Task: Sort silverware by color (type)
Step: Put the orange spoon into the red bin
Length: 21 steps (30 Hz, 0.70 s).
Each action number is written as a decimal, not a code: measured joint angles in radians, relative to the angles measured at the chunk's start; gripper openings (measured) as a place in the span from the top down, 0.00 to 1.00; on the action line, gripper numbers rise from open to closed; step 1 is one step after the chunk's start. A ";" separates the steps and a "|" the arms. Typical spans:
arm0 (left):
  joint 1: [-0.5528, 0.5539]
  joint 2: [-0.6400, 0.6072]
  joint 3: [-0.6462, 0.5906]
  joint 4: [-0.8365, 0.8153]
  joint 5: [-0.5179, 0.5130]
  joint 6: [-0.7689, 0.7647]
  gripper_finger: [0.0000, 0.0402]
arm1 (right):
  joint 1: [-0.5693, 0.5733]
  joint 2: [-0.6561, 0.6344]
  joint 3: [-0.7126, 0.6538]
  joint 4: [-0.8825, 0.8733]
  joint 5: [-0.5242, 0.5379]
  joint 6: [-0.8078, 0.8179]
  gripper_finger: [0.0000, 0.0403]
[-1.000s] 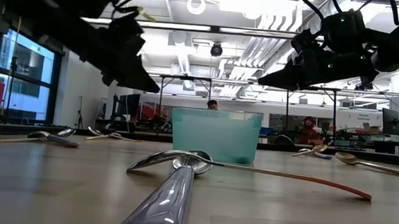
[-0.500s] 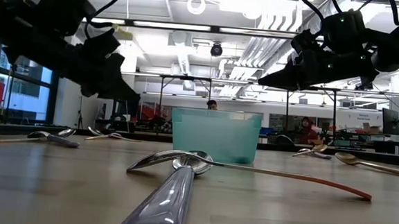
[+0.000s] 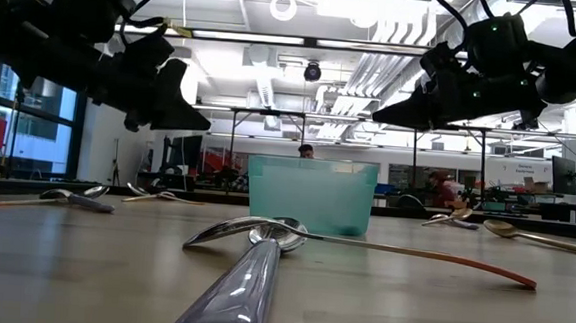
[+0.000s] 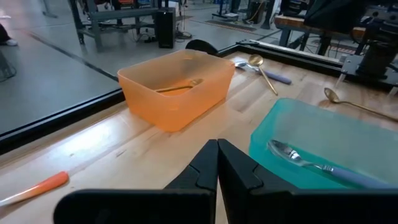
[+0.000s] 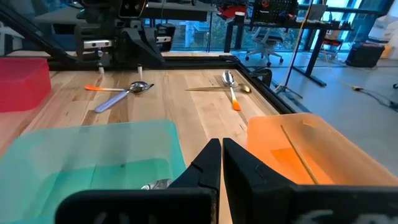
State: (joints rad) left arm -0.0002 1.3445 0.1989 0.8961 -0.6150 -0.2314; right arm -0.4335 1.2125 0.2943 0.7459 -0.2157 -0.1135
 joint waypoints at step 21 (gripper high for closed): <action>0.058 0.000 0.000 -0.001 0.136 0.068 1.00 | 0.002 0.000 0.052 0.014 0.051 -0.042 1.00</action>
State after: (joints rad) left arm 0.0575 1.3445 0.1989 0.8955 -0.4794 -0.1631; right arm -0.4311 1.2121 0.3462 0.7597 -0.1650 -0.1555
